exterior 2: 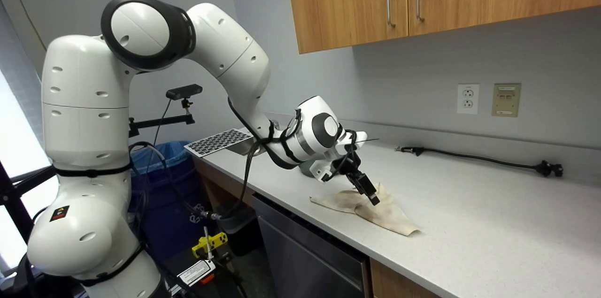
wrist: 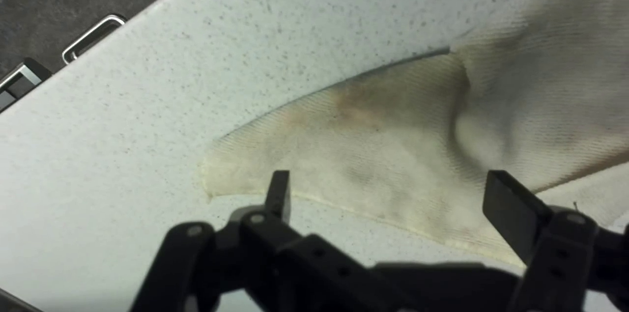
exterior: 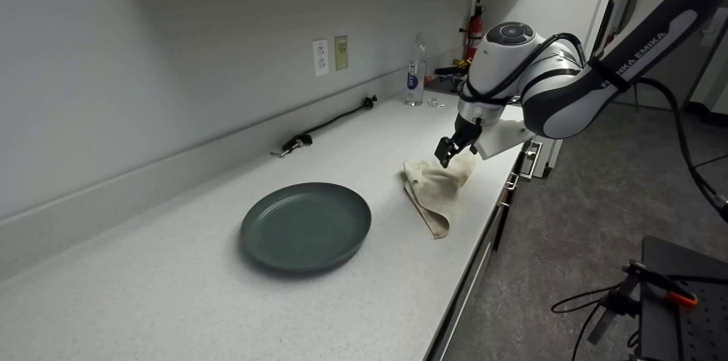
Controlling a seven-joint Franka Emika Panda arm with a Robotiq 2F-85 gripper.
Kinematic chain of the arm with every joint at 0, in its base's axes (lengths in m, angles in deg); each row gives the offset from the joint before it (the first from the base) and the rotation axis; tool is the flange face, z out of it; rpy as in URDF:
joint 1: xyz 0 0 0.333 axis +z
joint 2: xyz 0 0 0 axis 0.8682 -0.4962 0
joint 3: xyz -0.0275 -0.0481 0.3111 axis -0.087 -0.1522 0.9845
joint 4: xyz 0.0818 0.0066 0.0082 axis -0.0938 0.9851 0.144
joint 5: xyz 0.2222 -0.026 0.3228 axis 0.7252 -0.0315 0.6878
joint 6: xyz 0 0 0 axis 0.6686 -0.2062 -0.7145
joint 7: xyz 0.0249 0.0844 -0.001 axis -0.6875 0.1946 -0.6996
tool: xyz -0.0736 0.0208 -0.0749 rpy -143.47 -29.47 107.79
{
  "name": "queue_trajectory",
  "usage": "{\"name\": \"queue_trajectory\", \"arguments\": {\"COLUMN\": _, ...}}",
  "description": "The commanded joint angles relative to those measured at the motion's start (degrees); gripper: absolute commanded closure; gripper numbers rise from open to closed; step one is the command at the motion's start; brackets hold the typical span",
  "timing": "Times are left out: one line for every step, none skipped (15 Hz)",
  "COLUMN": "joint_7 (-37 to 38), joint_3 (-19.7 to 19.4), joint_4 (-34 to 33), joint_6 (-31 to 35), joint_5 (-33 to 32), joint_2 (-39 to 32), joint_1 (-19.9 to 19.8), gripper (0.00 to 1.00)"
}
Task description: Fold the towel in two triangles
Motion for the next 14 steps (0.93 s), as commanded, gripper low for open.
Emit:
{"name": "queue_trajectory", "arguments": {"joint_7": 0.0, "joint_3": 0.0, "joint_4": 0.01, "joint_6": 0.0, "joint_5": 0.0, "joint_2": 0.0, "joint_1": 0.0, "gripper": 0.0}}
{"name": "queue_trajectory", "arguments": {"joint_7": 0.0, "joint_3": 0.0, "joint_4": 0.02, "joint_6": 0.0, "joint_5": 0.0, "joint_2": 0.0, "joint_1": 0.0, "gripper": 0.0}}
{"name": "queue_trajectory", "arguments": {"joint_7": 0.0, "joint_3": 0.0, "joint_4": 0.02, "joint_6": 0.0, "joint_5": 0.0, "joint_2": 0.0, "joint_1": 0.0, "gripper": 0.0}}
{"name": "queue_trajectory", "arguments": {"joint_7": 0.97, "joint_3": -0.45, "joint_4": -0.79, "joint_6": 0.09, "joint_5": -0.68, "joint_2": -0.6, "joint_1": 0.26, "gripper": 0.0}}
{"name": "queue_trajectory", "arguments": {"joint_7": 1.42, "joint_3": -0.75, "joint_4": -1.54, "joint_6": -0.05, "joint_5": -0.83, "joint_2": -1.2, "joint_1": 0.17, "gripper": 0.0}}
{"name": "queue_trajectory", "arguments": {"joint_7": 1.89, "joint_3": -1.09, "joint_4": -2.02, "joint_6": -0.08, "joint_5": -0.95, "joint_2": -1.58, "joint_1": 0.07, "gripper": 0.0}}
{"name": "queue_trajectory", "arguments": {"joint_7": 2.47, "joint_3": -1.79, "joint_4": -2.67, "joint_6": -0.16, "joint_5": -1.41, "joint_2": -2.06, "joint_1": 0.02, "gripper": 0.0}}
{"name": "queue_trajectory", "arguments": {"joint_7": 2.92, "joint_3": -2.39, "joint_4": -3.22, "joint_6": -0.32, "joint_5": -1.56, "joint_2": -2.41, "joint_1": -0.03, "gripper": 0.0}}
{"name": "queue_trajectory", "arguments": {"joint_7": 3.11, "joint_3": -2.99, "joint_4": -3.76, "joint_6": -0.39, "joint_5": -1.22, "joint_2": -2.72, "joint_1": -0.32, "gripper": 0.0}}
{"name": "queue_trajectory", "arguments": {"joint_7": 2.76, "joint_3": -3.33, "joint_4": -4.16, "joint_6": -0.34, "joint_5": -0.4, "joint_2": -3.01, "joint_1": -0.72, "gripper": 0.0}}
{"name": "queue_trajectory", "arguments": {"joint_7": 2.8, "joint_3": -3.92, "joint_4": -4.68, "joint_6": -0.37, "joint_5": -0.25, "joint_2": -3.42, "joint_1": -0.84, "gripper": 0.0}}
{"name": "queue_trajectory", "arguments": {"joint_7": 2.34, "joint_3": -4.09, "joint_4": -5.06, "joint_6": -0.48, "joint_5": 0.75, "joint_2": -3.86, "joint_1": -1.31, "gripper": 0.0}}
{"name": "queue_trajectory", "arguments": {"joint_7": 2.01, "joint_3": -4.19, "joint_4": -5.37, "joint_6": -0.62, "joint_5": 1.69, "joint_2": -4.2, "joint_1": -1.73, "gripper": 0.0}}
{"name": "queue_trajectory", "arguments": {"joint_7": 1.72, "joint_3": -4.21, "joint_4": -5.51, "joint_6": -0.54, "joint_5": 2.62, "joint_2": -4.55, "joint_1": -2.37, "gripper": 0.0}}
